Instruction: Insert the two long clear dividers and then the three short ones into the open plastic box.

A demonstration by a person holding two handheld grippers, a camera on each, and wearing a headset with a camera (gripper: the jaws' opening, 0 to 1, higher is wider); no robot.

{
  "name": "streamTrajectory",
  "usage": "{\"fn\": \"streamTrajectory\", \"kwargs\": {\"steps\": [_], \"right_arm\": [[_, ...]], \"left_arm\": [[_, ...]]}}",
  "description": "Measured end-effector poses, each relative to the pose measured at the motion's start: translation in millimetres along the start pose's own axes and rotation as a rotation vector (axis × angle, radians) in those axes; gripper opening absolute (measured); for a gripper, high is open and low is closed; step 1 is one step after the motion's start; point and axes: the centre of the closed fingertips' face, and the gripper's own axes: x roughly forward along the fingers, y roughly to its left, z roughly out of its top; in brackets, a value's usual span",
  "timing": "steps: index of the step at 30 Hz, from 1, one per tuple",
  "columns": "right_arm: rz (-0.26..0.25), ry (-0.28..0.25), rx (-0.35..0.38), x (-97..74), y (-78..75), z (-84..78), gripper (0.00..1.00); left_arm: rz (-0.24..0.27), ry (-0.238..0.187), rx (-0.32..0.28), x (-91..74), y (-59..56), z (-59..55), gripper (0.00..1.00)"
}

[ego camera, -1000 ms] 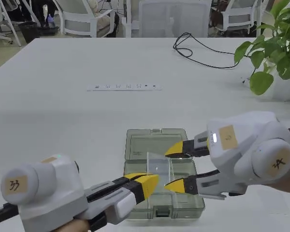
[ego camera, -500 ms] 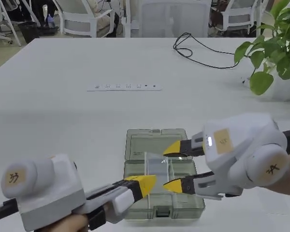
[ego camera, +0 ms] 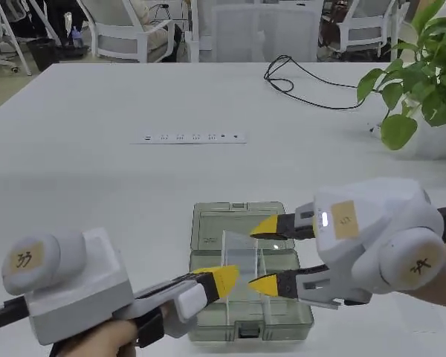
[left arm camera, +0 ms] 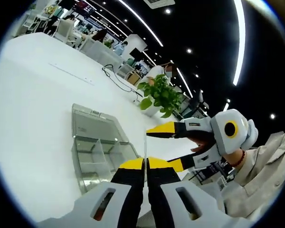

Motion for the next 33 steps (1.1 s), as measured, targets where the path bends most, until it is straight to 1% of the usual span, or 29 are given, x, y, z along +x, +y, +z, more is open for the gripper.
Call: {"fn": "streamTrajectory", "kwargs": {"steps": [1,2,3,4,6,7,8,9,10,11,12,13,15,16,20,22,23,25,26,28,29,30,31,32,33], "right_arm": [[0.006,-0.012,0.026,-0.4,-0.8,1.7,0.33],[0.006,-0.018,0.033,-0.9,-1.7,2.5,0.33],[0.014,-0.028,0.043,-1.5,-1.2,3.8,0.33],[0.015,-0.034,0.058,-1.7,-1.4,4.6,0.33],[0.028,-0.05,0.09,-2.3,-0.4,6.9,0.33],[0.033,-0.058,0.104,-2.6,-0.4,7.9,0.33],[0.041,-0.061,0.112,-2.8,0.1,8.3,0.33],[0.054,-0.066,0.123,-2.8,1.9,9.0,0.33],[0.059,-0.075,0.134,-3.1,2.0,9.8,0.33],[0.066,-0.08,0.14,-3.3,2.8,10.5,0.33],[0.083,-0.087,0.149,-3.4,4.9,11.2,0.33],[0.087,-0.09,0.153,-3.5,5.2,11.4,0.33],[0.125,-0.101,0.172,-3.4,10.5,12.3,0.33],[0.125,-0.101,0.178,-3.3,10.1,11.4,0.33],[0.163,-0.1,0.187,-3.3,16.7,9.9,0.33],[0.194,-0.1,0.189,-4.4,22.0,9.2,0.32],[0.206,-0.103,0.191,-5.3,24.0,9.2,0.32],[0.222,-0.102,0.195,-6.4,26.7,8.8,0.32],[0.228,-0.104,0.195,-6.9,27.6,8.6,0.31],[0.253,-0.106,0.192,-8.8,31.3,8.5,0.3],[0.259,-0.107,0.194,-9.4,32.2,8.6,0.3],[0.264,-0.112,0.192,-10.1,33.2,9.1,0.3],[0.273,-0.116,0.188,-10.7,34.6,9.7,0.29],[0.281,-0.117,0.187,-11.1,36.0,9.8,0.28],[0.295,-0.12,0.181,-12.0,38.3,10.3,0.28]], "left_arm": [[0.024,0.012,0.036,-0.8,3.7,-1.3,0.0],[0.041,0.03,0.086,-1.3,7.0,-2.7,0.0],[0.045,0.042,0.115,-2.1,8.1,-3.9,0.0],[0.05,0.046,0.132,-2.7,9.7,-3.9,0.0],[0.045,0.05,0.212,-4.8,11.2,-2.5,0.0],[0.055,0.06,0.261,-6.2,13.2,-2.7,0.0],[0.053,0.074,0.303,-7.0,13.8,-3.9,0.0],[0.058,0.079,0.35,-7.4,15.1,-3.3,0.0],[0.054,0.094,0.371,-8.2,15.1,-5.3,0.0],[0.037,0.111,0.41,-8.8,13.3,-7.7,0.0],[0.033,0.116,0.43,-9.4,12.5,-8.3,0.0],[0.033,0.117,0.442,-9.7,12.1,-8.6,0.0],[0.015,0.154,0.477,-10.6,11.1,-14.2,0.0],[0.015,0.152,0.488,-10.0,10.8,-14.4,0.0],[-0.037,0.189,0.539,-9.5,5.4,-22.3,0.0],[-0.05,0.206,0.562,-9.1,3.7,-25.6,0.0],[-0.058,0.21,0.576,-9.3,2.2,-26.4,0.0],[-0.098,0.213,0.609,-9.5,-5.1,-28.0,0.0],[-0.103,0.211,0.611,-9.8,-6.5,-27.8,0.0],[-0.118,0.224,0.645,-10.5,-8.7,-29.0,0.0],[-0.136,0.229,0.669,-11.1,-11.3,-29.9,0.0],[-0.141,0.231,0.672,-11.3,-12.1,-30.4,0.0],[-0.162,0.238,0.695,-11.9,-15.0,-31.6,0.0],[-0.171,0.239,0.703,-12.3,-16.7,-32.0,0.0],[-0.199,0.238,0.738,-12.9,-21.1,-32.5,0.0]]}}
